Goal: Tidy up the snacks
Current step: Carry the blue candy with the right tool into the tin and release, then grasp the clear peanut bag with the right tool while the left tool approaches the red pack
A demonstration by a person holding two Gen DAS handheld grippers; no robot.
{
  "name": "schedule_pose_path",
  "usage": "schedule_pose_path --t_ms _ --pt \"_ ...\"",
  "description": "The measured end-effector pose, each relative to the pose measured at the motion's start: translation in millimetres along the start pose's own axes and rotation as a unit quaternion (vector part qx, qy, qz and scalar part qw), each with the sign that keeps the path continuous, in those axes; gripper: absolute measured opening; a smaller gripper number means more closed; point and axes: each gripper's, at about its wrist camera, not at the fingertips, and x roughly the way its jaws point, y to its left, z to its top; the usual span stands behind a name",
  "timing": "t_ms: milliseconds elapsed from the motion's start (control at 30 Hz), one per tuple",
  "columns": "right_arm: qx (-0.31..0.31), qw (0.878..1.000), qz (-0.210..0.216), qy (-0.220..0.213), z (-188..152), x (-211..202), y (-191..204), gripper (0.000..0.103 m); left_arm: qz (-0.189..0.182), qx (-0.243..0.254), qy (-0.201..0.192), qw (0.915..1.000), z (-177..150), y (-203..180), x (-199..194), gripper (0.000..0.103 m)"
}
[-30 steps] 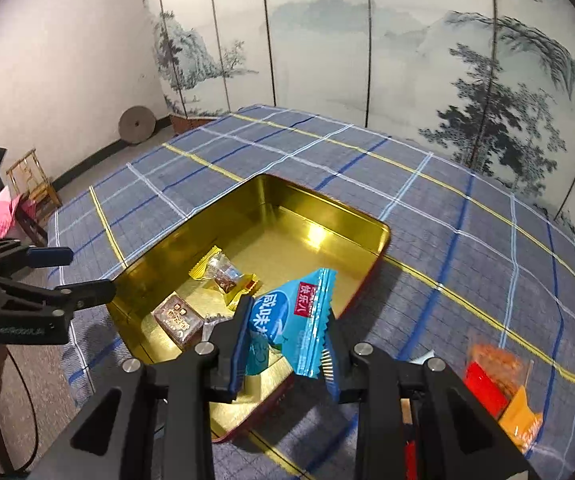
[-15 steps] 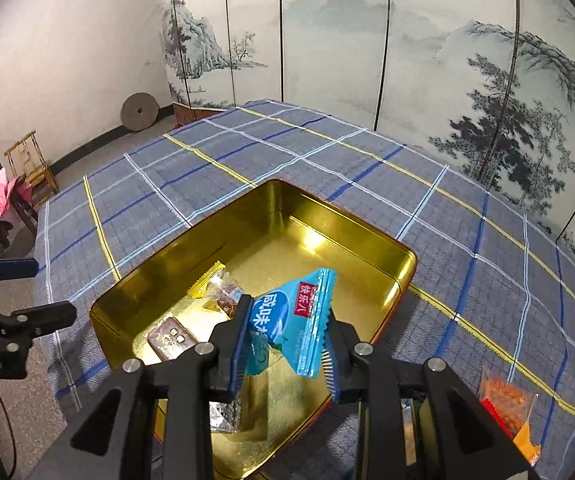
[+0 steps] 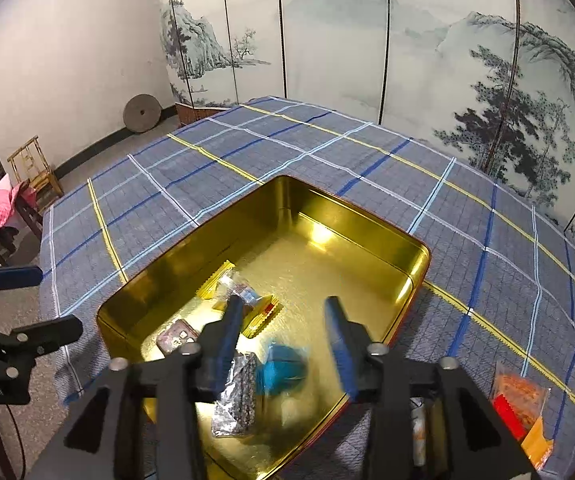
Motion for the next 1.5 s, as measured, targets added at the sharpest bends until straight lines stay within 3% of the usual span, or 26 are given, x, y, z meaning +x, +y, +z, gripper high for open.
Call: schedule_pose_path --t_ms 300,567,800,1067,1500 --pt "0.032 0.999 -0.006 -0.019 -20.6 -37.3 -19.8 0.047 -0.02 0.027 -0.006 0.9994 4.7 -25.3 -2.6 0.083" --pt "0.081 0.995 -0.06 -0.017 -65.7 -85.9 -74.3 0.047 -0.048 0.064 -0.016 0.9966 9.9 -61.1 -8.7 0.083" --pt "0.139 0.985 -0.105 0.016 -119.4 -115.7 -125.2 0.047 -0.072 0.102 -0.017 0.9921 9.1 -95.6 -10.0 0.083" --pt "0.205 0.972 -0.112 0.035 -158.8 -117.4 -150.3 0.048 -0.091 0.139 -0.007 0.986 -1.8 -132.5 -9.6 0.083" --pt "0.221 0.967 -0.113 0.058 -170.4 -93.5 -152.7 0.051 -0.106 0.207 -0.002 0.9727 -17.8 -193.8 -2.9 0.083"
